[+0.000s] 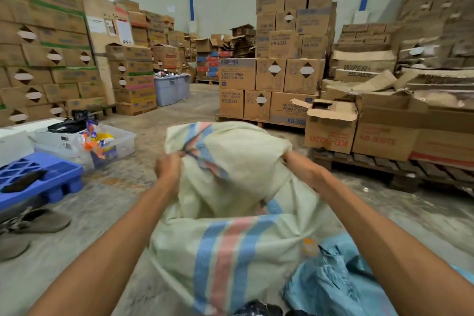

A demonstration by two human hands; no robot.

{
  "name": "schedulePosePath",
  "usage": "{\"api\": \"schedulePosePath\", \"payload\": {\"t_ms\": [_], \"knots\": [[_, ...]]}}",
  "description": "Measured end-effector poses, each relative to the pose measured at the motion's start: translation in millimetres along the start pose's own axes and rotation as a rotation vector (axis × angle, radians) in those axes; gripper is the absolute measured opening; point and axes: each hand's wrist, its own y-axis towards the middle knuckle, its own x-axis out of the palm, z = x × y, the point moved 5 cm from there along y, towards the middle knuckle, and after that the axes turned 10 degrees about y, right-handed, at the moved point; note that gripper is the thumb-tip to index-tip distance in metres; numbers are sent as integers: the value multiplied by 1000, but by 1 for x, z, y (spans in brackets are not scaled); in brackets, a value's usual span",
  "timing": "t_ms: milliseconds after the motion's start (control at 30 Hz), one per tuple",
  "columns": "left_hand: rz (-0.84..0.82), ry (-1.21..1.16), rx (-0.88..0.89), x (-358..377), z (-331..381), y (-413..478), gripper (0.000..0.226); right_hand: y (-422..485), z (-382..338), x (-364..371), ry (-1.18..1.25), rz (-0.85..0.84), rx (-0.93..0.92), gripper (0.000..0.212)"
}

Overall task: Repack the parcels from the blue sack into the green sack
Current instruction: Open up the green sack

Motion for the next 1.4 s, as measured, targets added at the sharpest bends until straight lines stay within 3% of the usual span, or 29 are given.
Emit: {"api": "schedulePosePath", "payload": {"t_ms": [100, 167, 233, 333, 400, 467, 500, 600, 667, 733, 833, 933, 1033, 1067, 1133, 1167, 1200, 1300, 1400], "knots": [[-189, -100, -181, -22, -5, 11, 17, -13, 19, -37, 131, -104, 264, 48], [-371, -42, -234, -24, -5, 2, 17, -16, 28, -53, -4, -106, 271, 57], [-461, -29, -263, -21, -5, -2, 16, -9, 32, -62, -176, 29, 158, 55], [-467, -144, -305, -11, 4, -13, 17, 6, 28, -55, -391, 272, -5, 39], [-443, -244, -314, -1, 15, -18, 25, 10, 24, -47, -584, 528, 7, 47], [-434, -358, -284, 9, 28, -21, 28, 12, 31, -36, -612, 718, 103, 59], [-413, -413, -261, 13, 34, -14, 28, 16, 40, -30, -542, 758, 185, 67], [-352, -517, -233, 36, 22, 31, 84, 12, 64, 5, -23, 665, 474, 94], [-298, -577, -190, 47, 28, 30, 81, 5, 64, 41, 404, 367, 563, 78], [-290, -644, -152, 50, 48, -2, 73, -2, 58, 71, 676, 128, 653, 67], [-383, -707, -107, 59, 71, -56, 64, 1, 75, 77, 699, 136, 832, 82], [-517, -671, -54, 71, 75, -90, 49, 41, 110, 51, 728, 275, 637, 63], [-463, -549, -33, 68, 50, -88, 45, 117, 190, 7, 1042, 687, 563, 74], [-405, -460, -15, 63, 36, -81, 41, 101, 173, 9, 1085, 739, 511, 80], [-346, -170, 26, 48, 7, -69, 46, 43, 110, 6, 1138, 880, 409, 53], [-385, -16, 15, 41, -8, -66, 56, 28, 91, 4, 1146, 880, 351, 35], [-457, 120, -30, 34, -25, -62, 67, 13, 69, 2, 1107, 871, 298, 32], [-743, 394, -199, 13, -66, -60, 94, 21, 60, -14, 979, 636, 141, 40], [-853, 184, -161, 1, -70, -48, 114, 31, 54, -16, 954, 406, 185, 48]]}}
